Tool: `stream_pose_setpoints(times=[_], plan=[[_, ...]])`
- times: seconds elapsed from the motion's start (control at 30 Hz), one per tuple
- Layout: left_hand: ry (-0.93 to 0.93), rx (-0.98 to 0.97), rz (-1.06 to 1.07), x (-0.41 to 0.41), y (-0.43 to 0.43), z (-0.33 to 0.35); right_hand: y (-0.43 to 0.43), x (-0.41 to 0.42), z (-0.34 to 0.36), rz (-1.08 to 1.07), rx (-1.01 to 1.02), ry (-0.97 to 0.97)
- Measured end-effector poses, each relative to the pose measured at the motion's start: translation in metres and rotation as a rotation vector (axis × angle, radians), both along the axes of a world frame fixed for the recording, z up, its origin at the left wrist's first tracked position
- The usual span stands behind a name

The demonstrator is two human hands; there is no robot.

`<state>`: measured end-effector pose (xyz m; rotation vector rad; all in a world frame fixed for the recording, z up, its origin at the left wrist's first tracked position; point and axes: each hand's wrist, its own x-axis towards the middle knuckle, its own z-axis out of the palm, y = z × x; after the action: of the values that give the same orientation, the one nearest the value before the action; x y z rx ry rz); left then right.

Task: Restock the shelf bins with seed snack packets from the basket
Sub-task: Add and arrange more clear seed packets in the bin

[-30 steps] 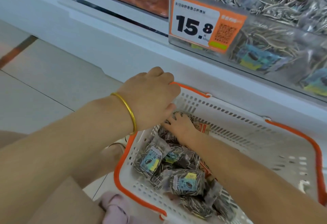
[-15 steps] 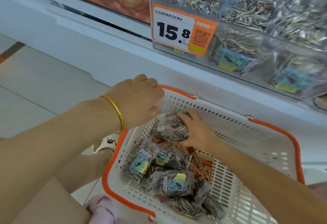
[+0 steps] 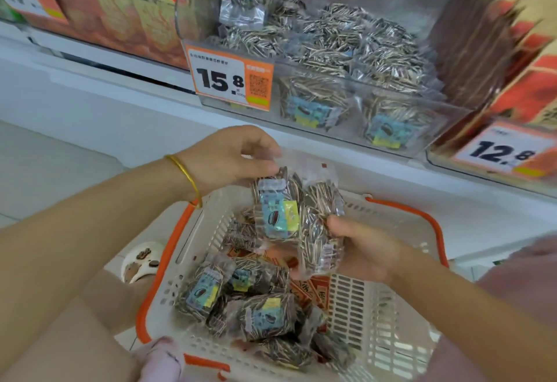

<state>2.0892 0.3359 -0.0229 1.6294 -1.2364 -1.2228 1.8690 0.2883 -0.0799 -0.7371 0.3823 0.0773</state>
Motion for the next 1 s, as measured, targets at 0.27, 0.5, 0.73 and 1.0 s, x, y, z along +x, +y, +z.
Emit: stream_pose_setpoints(times=[0.27, 0.5, 0.73, 1.0], plan=[[-0.237, -0.080, 0.098, -0.012, -0.005, 0.002, -0.008, -0.021, 0.023, -0.341, -0.297, 0.253], [-0.391, 0.029, 0.034, -0.010, -0.009, -0.006, -0.005, -0.021, 0.026, -0.615, -1.359, 0.065], [-0.173, 0.273, 0.051, -0.019, -0.007, -0.019, 0.003, -0.015, -0.003, -0.560, -2.250, -0.204], [0.040, 0.279, 0.091, -0.018, -0.003, -0.016, -0.007, -0.021, -0.017, -0.453, -2.117, -0.061]])
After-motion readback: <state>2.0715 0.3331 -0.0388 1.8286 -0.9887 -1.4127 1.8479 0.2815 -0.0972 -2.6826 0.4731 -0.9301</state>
